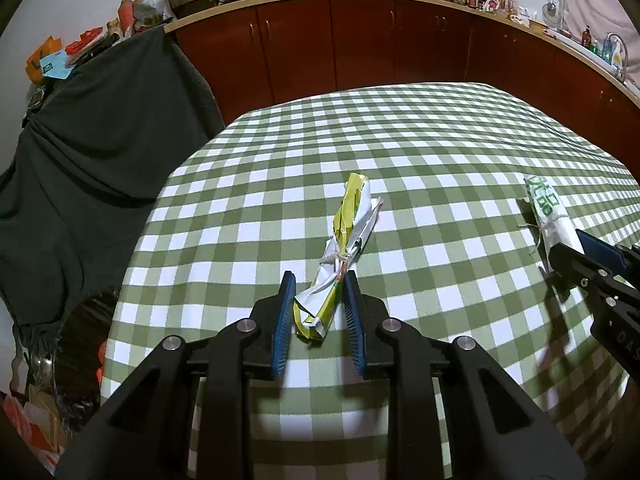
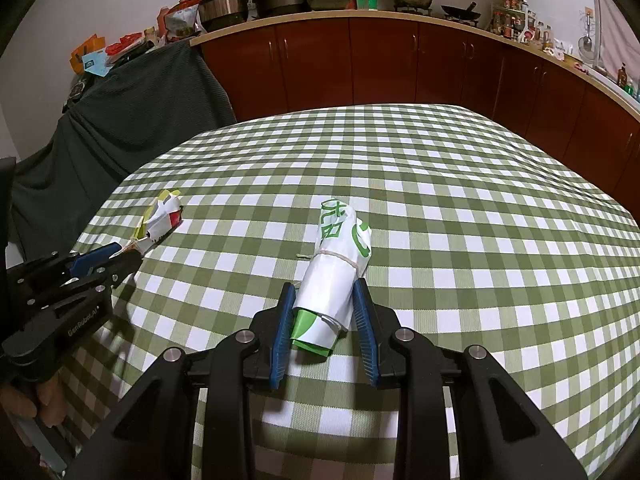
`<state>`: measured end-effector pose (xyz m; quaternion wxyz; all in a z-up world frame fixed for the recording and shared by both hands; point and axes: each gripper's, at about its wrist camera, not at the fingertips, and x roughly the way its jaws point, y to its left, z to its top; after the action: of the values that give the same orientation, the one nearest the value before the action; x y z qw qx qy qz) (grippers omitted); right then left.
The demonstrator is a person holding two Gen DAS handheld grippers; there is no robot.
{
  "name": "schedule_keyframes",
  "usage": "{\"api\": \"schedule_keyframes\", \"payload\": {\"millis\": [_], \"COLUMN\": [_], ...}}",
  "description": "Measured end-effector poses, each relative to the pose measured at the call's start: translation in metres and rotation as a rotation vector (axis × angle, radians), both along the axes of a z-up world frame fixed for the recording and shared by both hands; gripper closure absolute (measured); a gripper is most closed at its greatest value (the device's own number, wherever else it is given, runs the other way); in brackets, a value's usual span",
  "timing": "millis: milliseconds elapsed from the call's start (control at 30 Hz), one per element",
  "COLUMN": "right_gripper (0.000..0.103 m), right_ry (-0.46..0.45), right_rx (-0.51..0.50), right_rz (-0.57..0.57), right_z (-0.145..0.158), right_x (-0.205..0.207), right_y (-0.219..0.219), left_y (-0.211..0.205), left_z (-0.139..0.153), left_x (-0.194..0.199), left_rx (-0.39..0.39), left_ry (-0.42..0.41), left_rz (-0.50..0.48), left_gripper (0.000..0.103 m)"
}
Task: Collect trash
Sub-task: 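Grasp the yellow-and-white wrapper with the left gripper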
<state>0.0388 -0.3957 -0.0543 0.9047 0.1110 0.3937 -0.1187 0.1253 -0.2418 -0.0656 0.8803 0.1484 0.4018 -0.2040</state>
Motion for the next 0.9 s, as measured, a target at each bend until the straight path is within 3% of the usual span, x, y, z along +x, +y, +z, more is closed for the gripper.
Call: {"api": "schedule_keyframes", "payload": {"millis": [233,300,467,567,633,733,800,900], "right_gripper": [0.072,0.072,0.072,0.072,0.072,0.072,0.072,0.072], "right_ry": [-0.003,-0.004,-0.006,-0.008,-0.010,-0.012,-0.013,-0.014], "right_rx": [0.008,0.010,0.014,0.016,0.018,0.016,0.016,0.017], "right_rz": [-0.001,-0.003,-0.007,-0.008,-0.008,-0.007,-0.008,-0.009], "right_z": [-0.001,-0.001,-0.001,-0.001,-0.001,-0.001,-0.001,-0.001], "right_x": [-0.001,-0.002,-0.002,-0.002,-0.002,-0.001,-0.002,-0.002], "right_y": [0.000,-0.002,-0.005,-0.007,-0.008,-0.008,-0.008,-0.008], "left_y": [0.001,0.001,-0.003,-0.006,-0.006,-0.007,-0.011,-0.014], "left_z": [0.001,0.003,0.005,0.001,0.001,0.001,0.001,0.000], "left_x": [-0.004,-0.004,0.002,0.010,0.013,0.014,0.011,0.009], "left_rx": [0.002,-0.001,0.007,0.008,0.002,-0.002,0.006,0.020], "left_ry": [-0.014,-0.027,-0.053,-0.017,-0.008,-0.008,-0.012,-0.022], "left_rz": [0.002,0.010,0.013,0.003,0.002,-0.013,-0.032,-0.036], "left_gripper": [0.073,0.049,0.046,0.046,0.050,0.068,0.087,0.087]}}
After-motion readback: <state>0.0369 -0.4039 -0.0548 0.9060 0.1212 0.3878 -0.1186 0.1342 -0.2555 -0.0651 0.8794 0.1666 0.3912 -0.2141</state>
